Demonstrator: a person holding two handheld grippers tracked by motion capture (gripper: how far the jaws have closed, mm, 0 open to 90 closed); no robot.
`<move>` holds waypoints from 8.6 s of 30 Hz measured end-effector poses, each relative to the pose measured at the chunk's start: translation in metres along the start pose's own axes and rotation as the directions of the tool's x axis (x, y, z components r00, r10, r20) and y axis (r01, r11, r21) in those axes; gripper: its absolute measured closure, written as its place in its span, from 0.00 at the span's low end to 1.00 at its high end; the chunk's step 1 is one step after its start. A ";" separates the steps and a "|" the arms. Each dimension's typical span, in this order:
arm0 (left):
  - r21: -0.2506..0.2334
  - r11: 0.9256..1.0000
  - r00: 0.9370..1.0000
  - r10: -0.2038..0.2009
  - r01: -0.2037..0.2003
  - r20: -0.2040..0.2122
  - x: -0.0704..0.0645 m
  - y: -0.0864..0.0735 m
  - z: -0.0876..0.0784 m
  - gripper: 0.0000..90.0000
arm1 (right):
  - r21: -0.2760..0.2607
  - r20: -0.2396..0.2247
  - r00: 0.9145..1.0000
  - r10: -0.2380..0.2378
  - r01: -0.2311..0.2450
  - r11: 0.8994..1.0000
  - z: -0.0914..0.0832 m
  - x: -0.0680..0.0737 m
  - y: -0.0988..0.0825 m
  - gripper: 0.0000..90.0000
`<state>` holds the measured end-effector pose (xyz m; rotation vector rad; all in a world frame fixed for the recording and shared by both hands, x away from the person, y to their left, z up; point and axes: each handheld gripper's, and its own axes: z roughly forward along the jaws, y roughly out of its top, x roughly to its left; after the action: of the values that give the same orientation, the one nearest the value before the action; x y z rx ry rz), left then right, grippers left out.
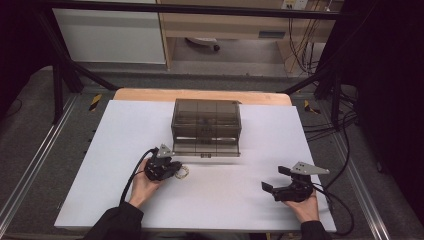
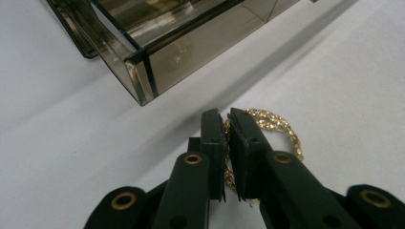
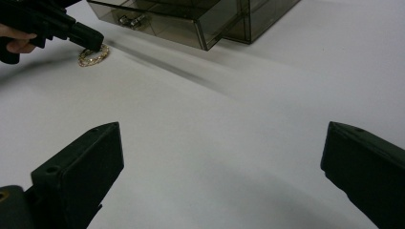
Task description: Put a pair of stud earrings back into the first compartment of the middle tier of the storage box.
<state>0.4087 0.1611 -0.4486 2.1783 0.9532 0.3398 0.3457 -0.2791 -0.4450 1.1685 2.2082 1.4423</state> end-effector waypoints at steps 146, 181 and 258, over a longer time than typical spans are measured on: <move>-0.098 0.995 0.999 -0.038 0.035 -0.032 0.021 0.055 -0.042 0.38 | -0.003 -0.003 1.000 -0.001 0.001 1.000 -0.001 0.001 0.001 0.01; -0.011 1.000 1.000 -0.025 0.025 -0.012 0.006 -0.001 -0.038 0.28 | -0.001 -0.004 1.000 0.000 0.000 1.000 0.000 0.001 0.000 0.01; 0.028 1.000 0.999 0.007 -0.005 -0.045 -0.014 0.007 -0.013 0.96 | -0.002 -0.006 1.000 0.000 0.000 1.000 0.000 0.001 0.001 0.01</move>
<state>0.3963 0.1539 -0.4336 2.2075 0.9819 0.3819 0.3453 -0.2786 -0.4442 1.1655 2.2107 1.4494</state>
